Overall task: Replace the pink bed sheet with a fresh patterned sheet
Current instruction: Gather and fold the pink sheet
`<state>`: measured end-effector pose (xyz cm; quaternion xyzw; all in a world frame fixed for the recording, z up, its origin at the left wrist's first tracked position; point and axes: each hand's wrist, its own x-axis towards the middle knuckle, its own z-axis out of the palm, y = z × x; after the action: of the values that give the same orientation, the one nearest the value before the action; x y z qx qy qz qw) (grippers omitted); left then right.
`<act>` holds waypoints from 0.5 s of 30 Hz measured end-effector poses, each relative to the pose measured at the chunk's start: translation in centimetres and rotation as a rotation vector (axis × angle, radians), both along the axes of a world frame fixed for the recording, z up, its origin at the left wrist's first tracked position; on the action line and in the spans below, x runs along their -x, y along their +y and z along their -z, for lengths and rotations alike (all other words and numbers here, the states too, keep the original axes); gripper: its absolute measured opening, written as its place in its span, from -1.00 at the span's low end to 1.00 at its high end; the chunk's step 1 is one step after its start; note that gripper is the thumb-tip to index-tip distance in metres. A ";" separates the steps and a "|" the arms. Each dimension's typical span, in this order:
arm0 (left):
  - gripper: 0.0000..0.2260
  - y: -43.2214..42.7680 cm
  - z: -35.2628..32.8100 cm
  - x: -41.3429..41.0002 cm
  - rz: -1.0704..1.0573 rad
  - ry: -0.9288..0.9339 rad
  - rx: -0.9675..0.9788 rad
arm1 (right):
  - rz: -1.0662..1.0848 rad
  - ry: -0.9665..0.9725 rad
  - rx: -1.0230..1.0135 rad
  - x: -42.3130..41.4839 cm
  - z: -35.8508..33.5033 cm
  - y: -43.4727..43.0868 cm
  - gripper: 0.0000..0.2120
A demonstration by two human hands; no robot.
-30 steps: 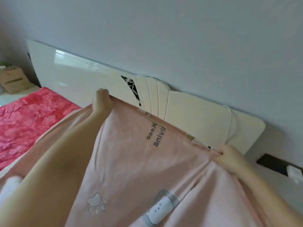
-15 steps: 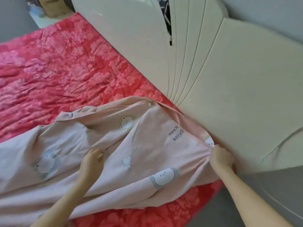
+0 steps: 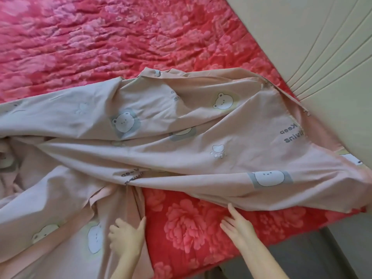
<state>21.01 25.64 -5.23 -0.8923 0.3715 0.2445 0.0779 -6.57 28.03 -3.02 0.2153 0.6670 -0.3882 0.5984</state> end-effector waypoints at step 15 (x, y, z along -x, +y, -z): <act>-0.75 -2.4 6.3 -5.6 0.605 -0.029 0.014 | 0.277 0.375 0.194 -3.0 -0.5 -4.9 -0.81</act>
<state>26.57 23.25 -11.48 -0.7451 0.6208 0.1949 0.1463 -3.60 23.09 -2.52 0.1705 0.6900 -0.5621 0.4230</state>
